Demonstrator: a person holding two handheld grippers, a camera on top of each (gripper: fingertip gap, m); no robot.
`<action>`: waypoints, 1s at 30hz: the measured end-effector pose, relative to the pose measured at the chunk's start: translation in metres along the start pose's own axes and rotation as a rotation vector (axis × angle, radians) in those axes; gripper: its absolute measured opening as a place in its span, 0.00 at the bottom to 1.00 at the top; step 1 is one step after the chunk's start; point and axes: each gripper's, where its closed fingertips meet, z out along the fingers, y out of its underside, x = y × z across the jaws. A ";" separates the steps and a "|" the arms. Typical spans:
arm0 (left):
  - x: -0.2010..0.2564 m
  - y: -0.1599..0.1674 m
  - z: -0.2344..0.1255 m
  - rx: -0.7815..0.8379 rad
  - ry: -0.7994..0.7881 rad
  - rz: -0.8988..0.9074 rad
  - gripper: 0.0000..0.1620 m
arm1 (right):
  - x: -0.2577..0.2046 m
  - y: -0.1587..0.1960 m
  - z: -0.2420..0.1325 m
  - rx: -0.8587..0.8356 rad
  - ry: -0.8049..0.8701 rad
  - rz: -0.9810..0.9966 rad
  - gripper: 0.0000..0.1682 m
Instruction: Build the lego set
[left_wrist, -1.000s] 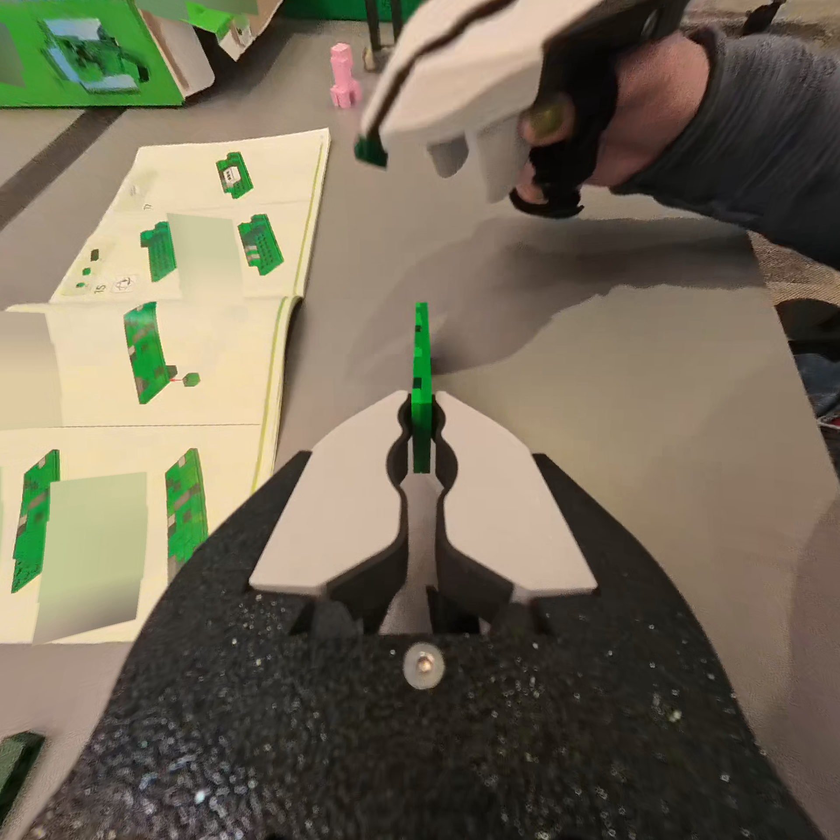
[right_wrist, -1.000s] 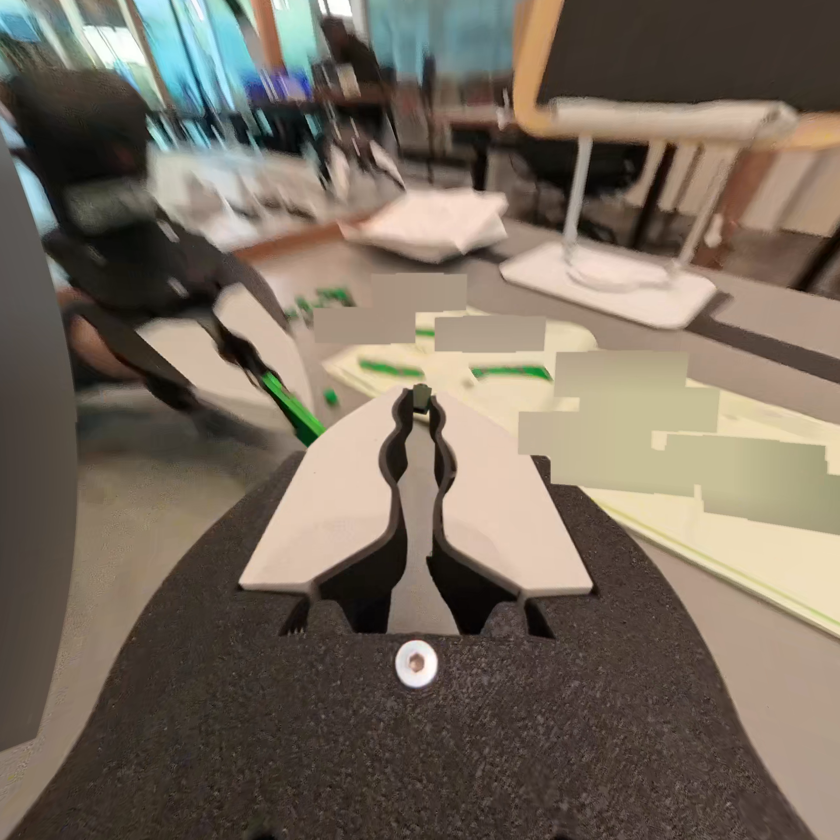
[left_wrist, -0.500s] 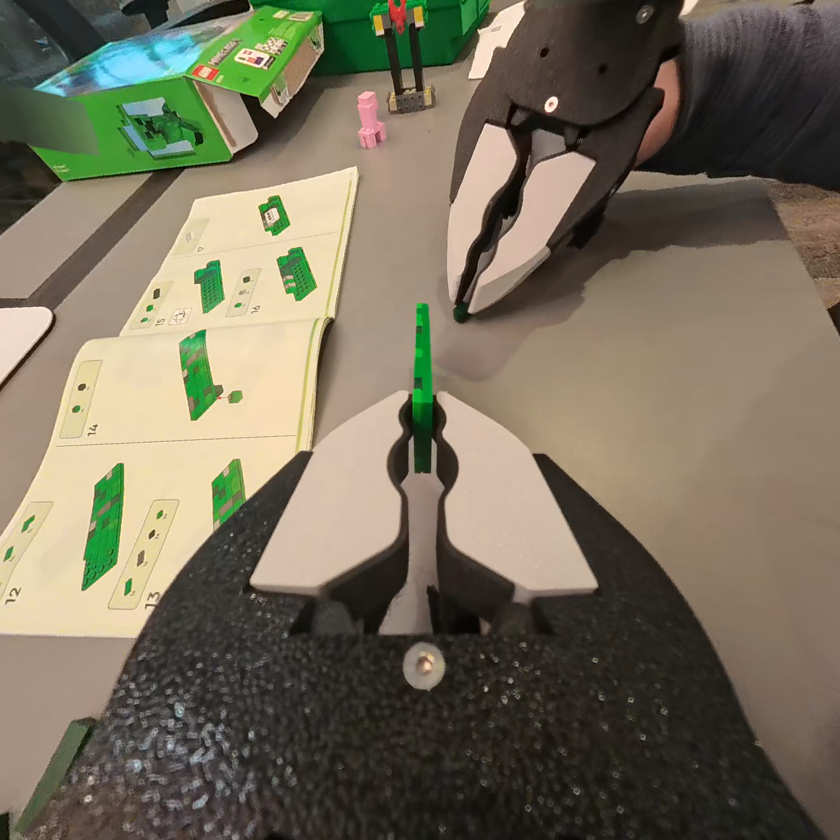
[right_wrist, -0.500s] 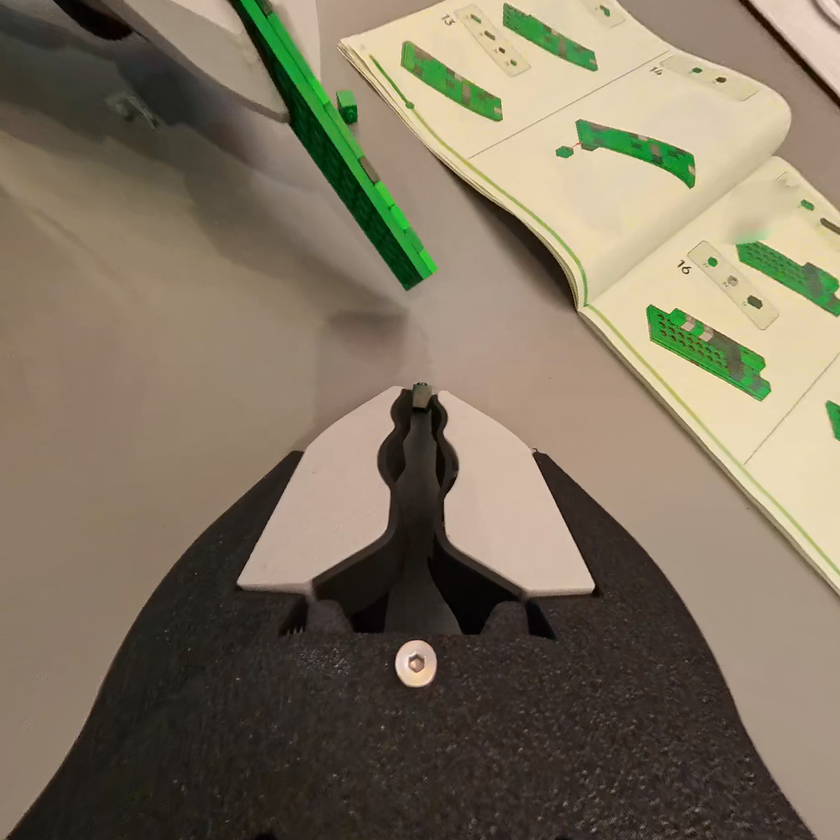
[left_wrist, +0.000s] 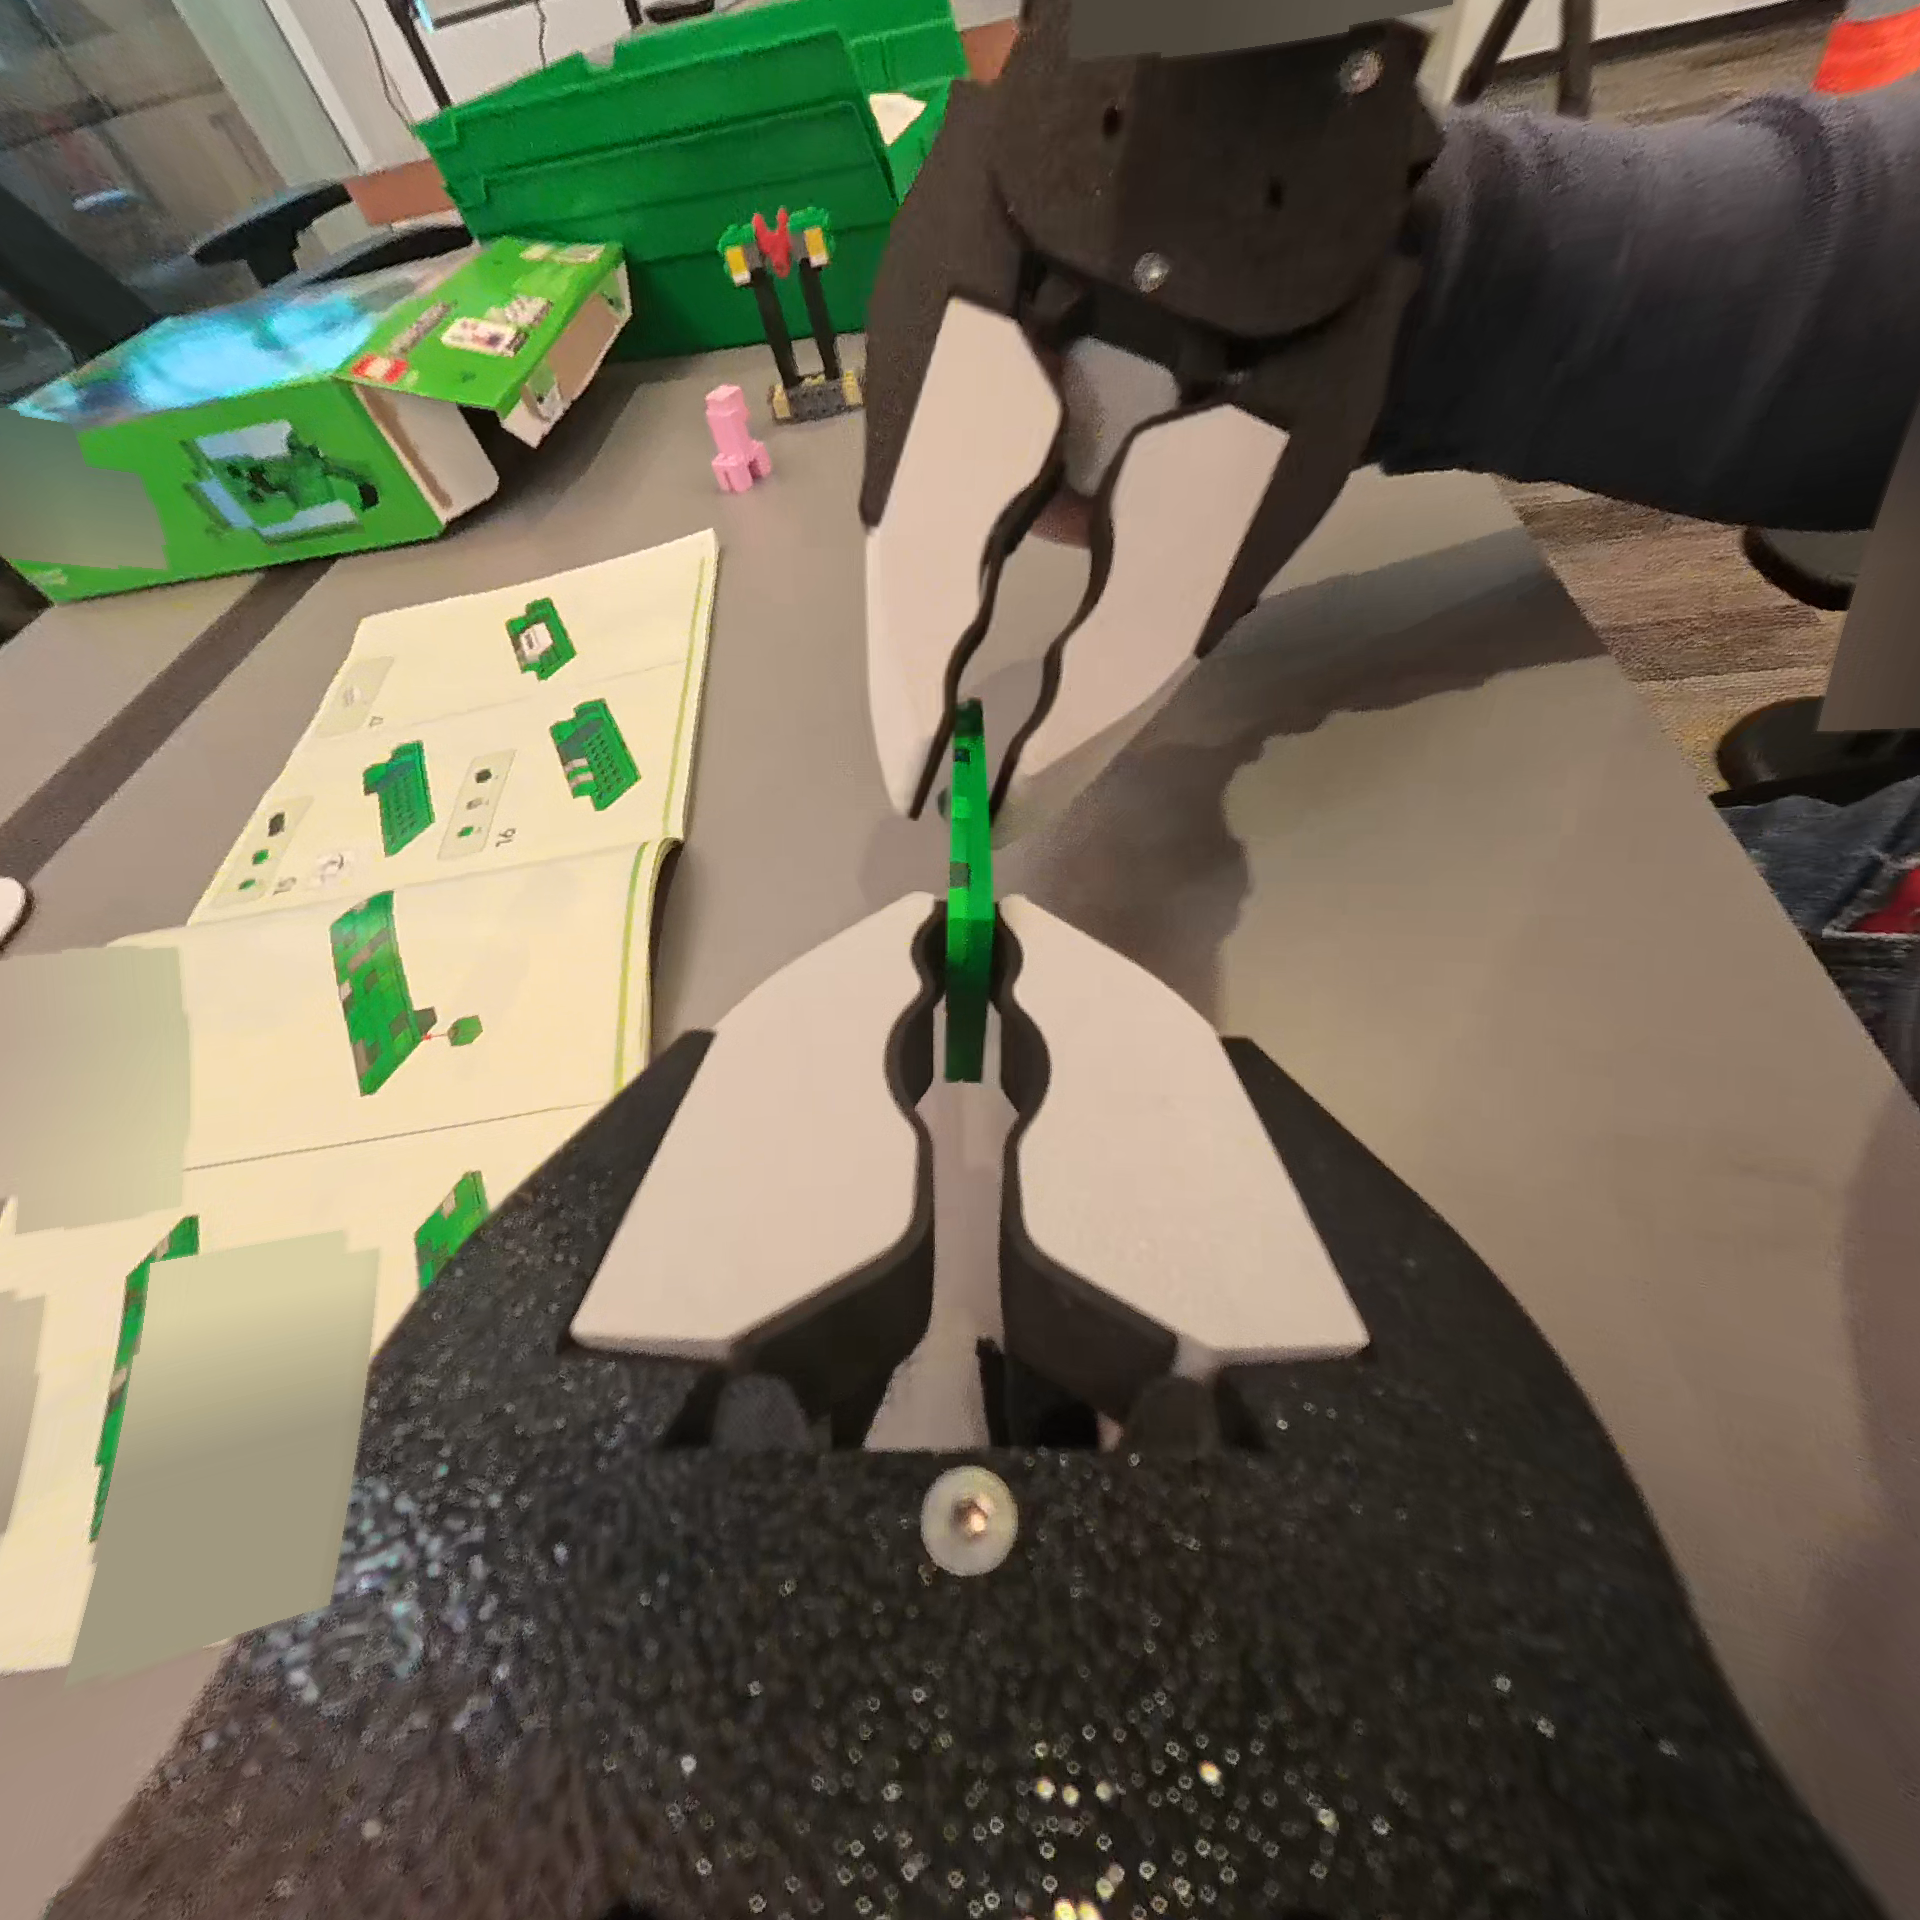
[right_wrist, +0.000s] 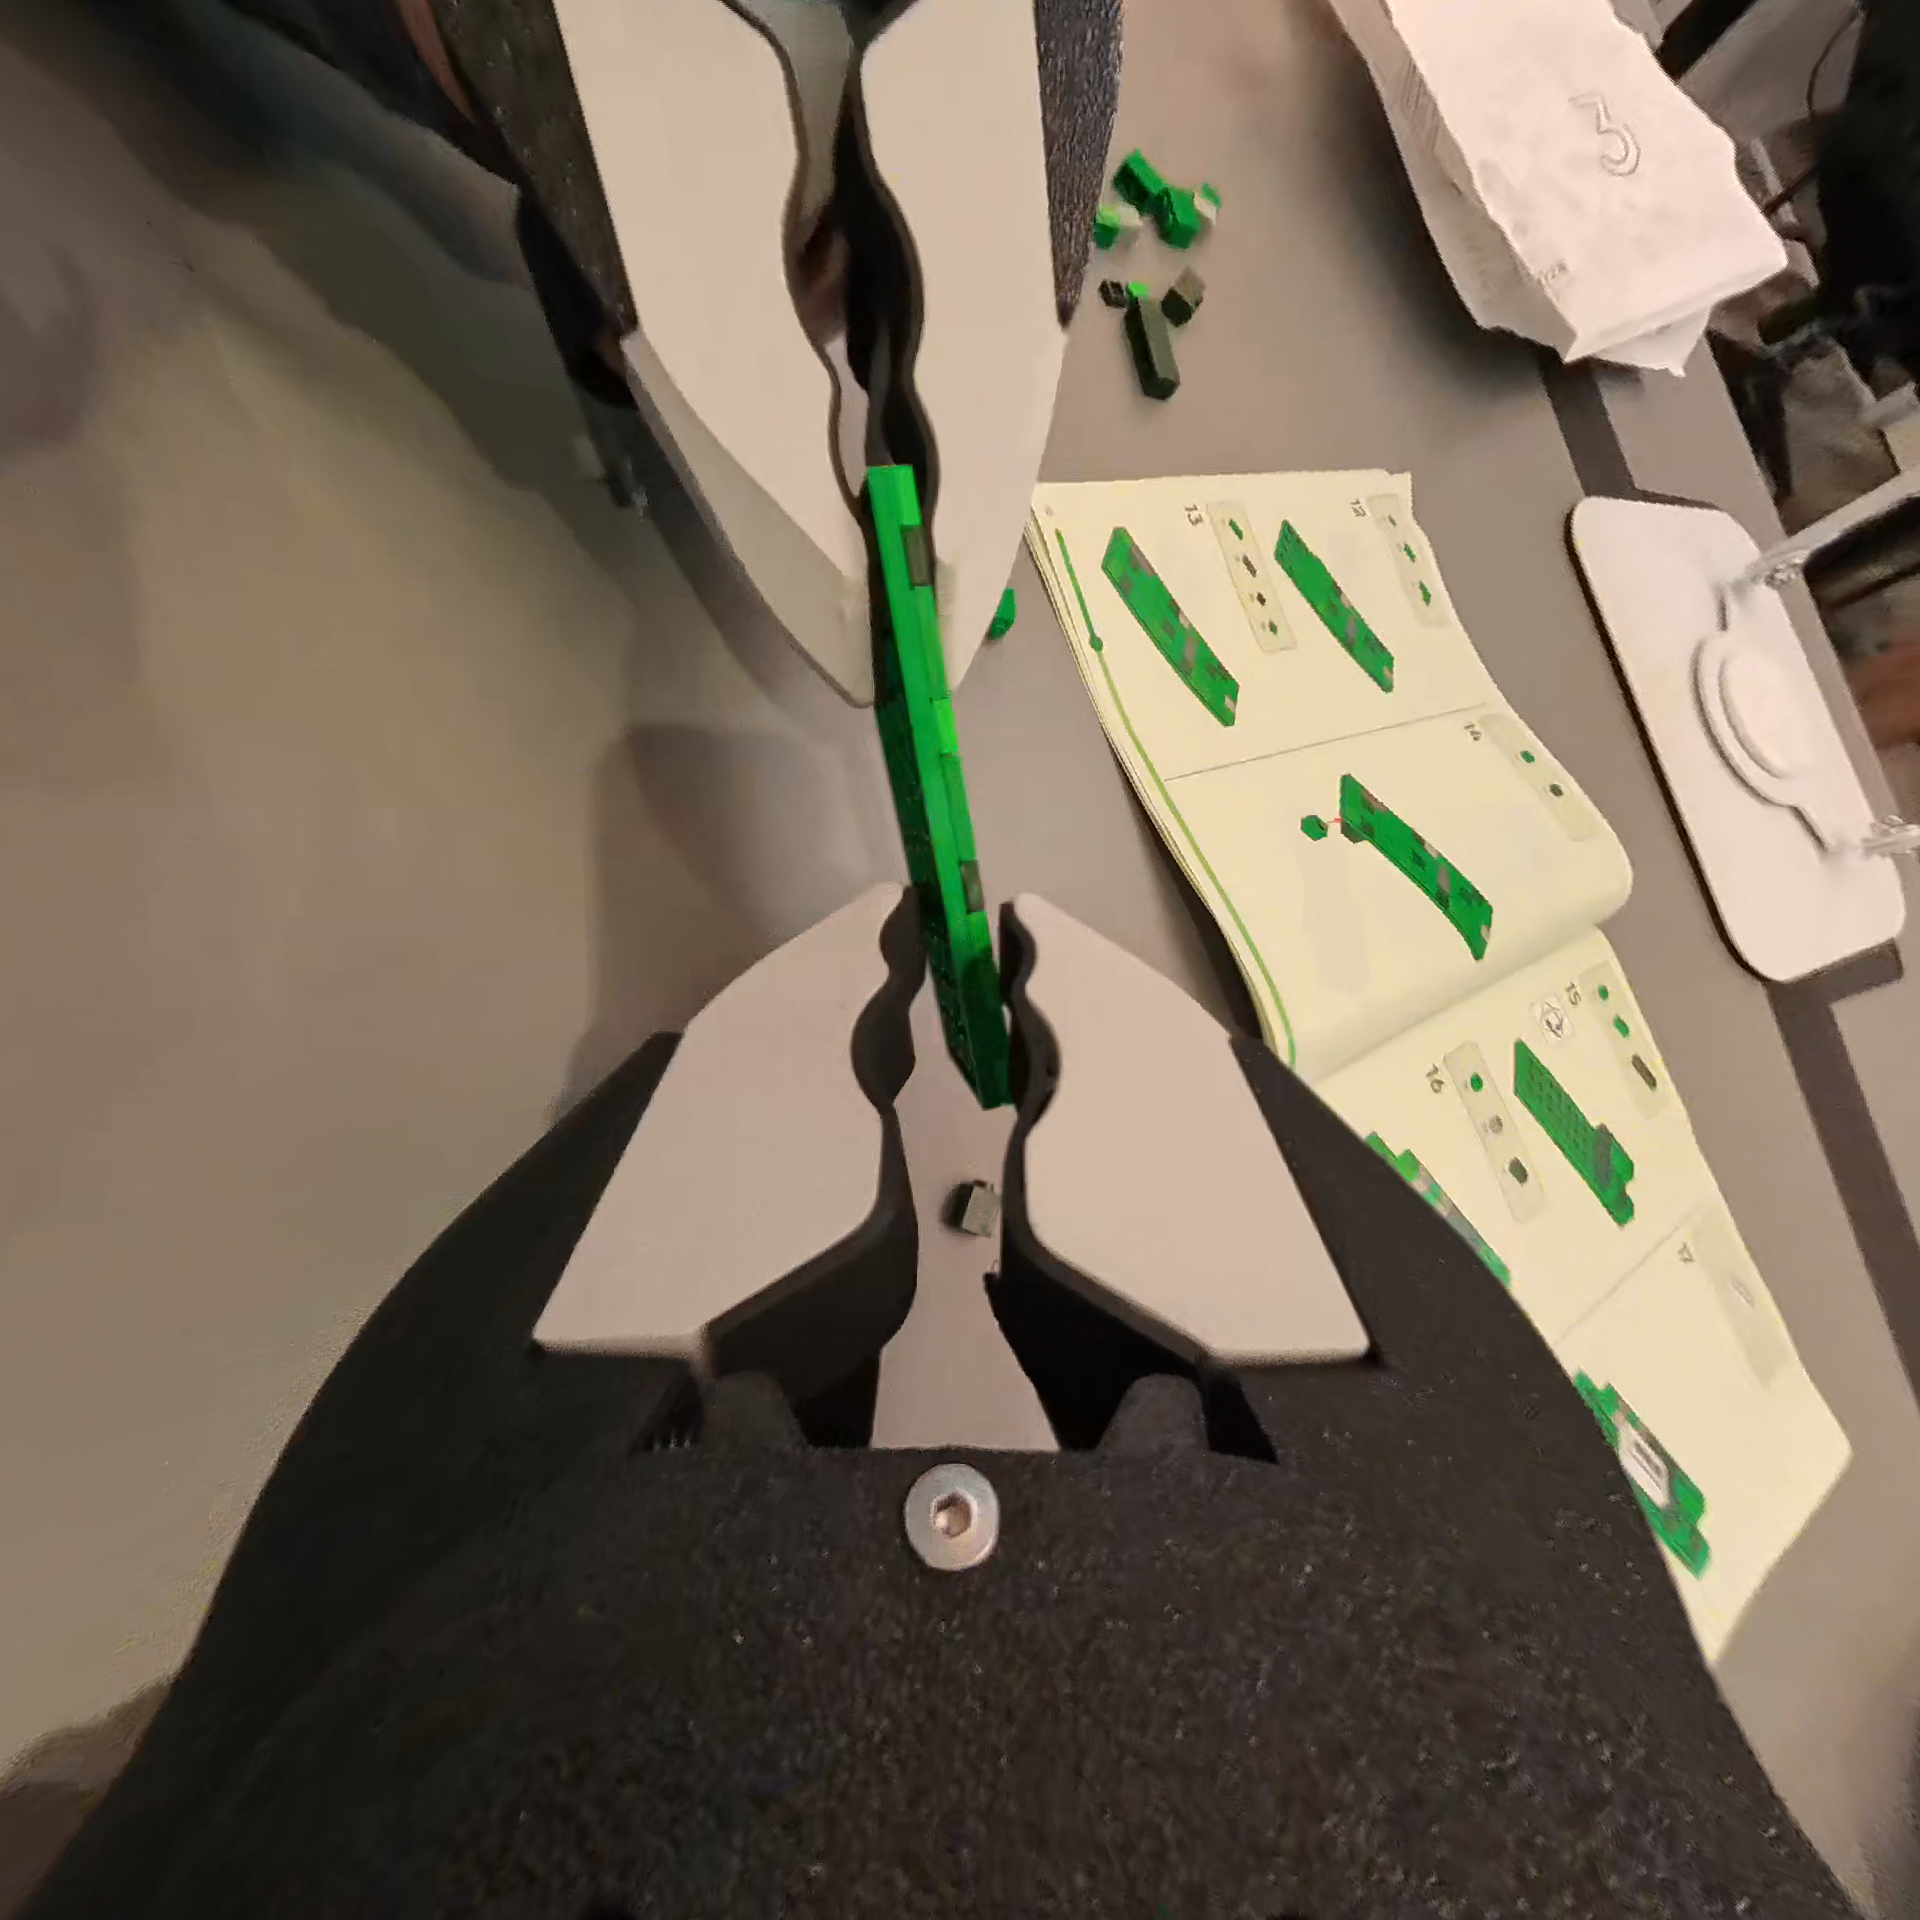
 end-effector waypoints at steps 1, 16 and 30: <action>-0.001 -0.002 -0.001 0.013 -0.002 0.001 0.06 | -0.001 -0.001 0.000 0.009 -0.015 0.002 0.05; 0.005 0.006 -0.006 -0.062 -0.046 0.231 0.05 | -0.011 -0.006 -0.009 0.033 -0.149 -0.070 0.04; 0.007 -0.005 -0.013 0.026 -0.020 0.185 0.12 | -0.014 -0.007 -0.015 0.017 -0.206 -0.086 0.04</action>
